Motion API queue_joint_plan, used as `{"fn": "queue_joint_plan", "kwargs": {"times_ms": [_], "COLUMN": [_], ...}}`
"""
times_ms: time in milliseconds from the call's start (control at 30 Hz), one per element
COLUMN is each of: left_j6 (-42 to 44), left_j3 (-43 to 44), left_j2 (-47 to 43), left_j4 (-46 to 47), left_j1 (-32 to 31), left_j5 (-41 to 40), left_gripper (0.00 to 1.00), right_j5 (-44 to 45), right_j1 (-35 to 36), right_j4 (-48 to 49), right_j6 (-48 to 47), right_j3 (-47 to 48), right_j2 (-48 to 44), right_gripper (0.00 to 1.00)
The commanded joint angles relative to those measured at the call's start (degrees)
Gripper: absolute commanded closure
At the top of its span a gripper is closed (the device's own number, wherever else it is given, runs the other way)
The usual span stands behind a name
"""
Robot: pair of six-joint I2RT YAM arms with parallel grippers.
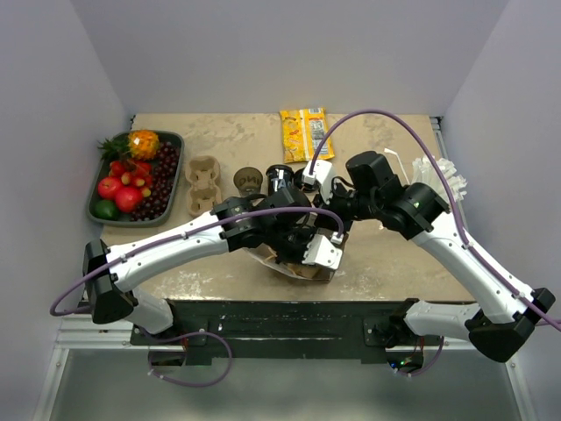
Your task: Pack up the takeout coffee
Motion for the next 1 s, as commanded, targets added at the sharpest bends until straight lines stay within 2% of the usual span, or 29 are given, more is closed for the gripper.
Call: {"fn": "queue_joint_plan", "kwargs": {"times_ms": [0, 233, 400, 533, 700, 833, 967], "left_j6": [-1.72, -1.29, 0.39, -0.40, -5.76, -4.19, -1.56], "left_j3": [0.67, 3.65, 7.42, 15.93, 24.47, 33.69, 34.33], "left_j2": [1.20, -0.45, -7.04, -8.37, -8.20, -7.93, -11.35], "left_j4": [-0.18, -0.80, 2.72, 0.53, -0.70, -4.56, -6.94], "left_j1": [-0.11, -0.02, 1.30, 2.44, 10.43, 12.64, 12.72], "left_j5": [0.35, 0.00, 0.79, 1.84, 7.11, 6.16, -0.85], "left_gripper": [0.79, 1.00, 1.00, 1.00, 1.00, 1.00, 1.00], "right_j5": [-0.94, 1.25, 2.31, 4.07, 5.47, 7.32, 9.08], "right_j1": [-0.12, -0.03, -1.09, -1.70, -1.88, -2.49, -3.64], "right_j4": [1.64, 1.90, 2.52, 2.61, 2.69, 1.99, 1.82], "right_j6": [0.69, 0.24, 0.33, -0.45, -2.13, -2.48, -2.92], "right_j3": [-0.20, -1.60, -4.07, -4.51, -4.60, -3.72, -2.58], "right_j2": [-0.84, -0.75, -0.84, -0.31, 0.65, 1.97, 3.03], "right_gripper": [1.00, 1.00, 1.00, 1.00, 1.00, 1.00, 1.00]}}
